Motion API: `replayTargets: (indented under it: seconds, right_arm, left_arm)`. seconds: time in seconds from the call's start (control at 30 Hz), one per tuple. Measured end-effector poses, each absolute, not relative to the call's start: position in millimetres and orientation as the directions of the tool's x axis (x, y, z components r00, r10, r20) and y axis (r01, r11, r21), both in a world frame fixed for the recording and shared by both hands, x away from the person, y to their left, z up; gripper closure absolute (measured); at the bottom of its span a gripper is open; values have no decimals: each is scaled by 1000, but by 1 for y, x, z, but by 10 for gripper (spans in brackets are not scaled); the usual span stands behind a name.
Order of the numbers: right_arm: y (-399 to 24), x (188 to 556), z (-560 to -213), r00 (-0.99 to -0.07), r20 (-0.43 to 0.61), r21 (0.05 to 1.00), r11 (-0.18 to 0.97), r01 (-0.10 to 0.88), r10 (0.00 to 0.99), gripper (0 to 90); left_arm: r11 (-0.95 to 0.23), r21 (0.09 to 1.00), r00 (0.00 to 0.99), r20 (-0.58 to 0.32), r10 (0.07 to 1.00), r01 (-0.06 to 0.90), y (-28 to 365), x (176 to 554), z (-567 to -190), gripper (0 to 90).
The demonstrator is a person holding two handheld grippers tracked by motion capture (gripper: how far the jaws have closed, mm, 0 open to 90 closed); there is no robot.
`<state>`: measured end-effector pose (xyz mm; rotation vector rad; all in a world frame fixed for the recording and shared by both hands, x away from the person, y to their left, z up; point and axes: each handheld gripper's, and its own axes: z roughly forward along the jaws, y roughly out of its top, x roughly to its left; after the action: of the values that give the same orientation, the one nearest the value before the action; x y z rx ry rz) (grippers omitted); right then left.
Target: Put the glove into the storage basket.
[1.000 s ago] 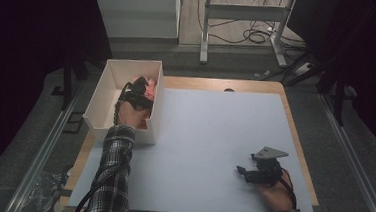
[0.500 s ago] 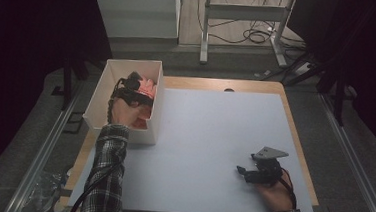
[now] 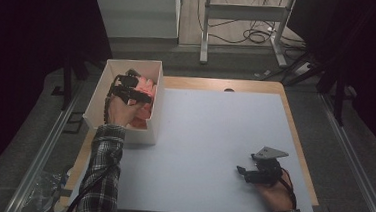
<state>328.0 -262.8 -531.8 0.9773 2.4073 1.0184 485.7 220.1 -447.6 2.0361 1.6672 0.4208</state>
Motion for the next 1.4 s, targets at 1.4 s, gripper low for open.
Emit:
replayTargets:
  seconds: [1.4]
  right_arm:
    - [-263, 328, -532, -701, -50, 731, 504, 460, 712, 244]
  left_arm:
    - [-264, 685, 425, -73, 902, 679, 205, 416, -379, 35]
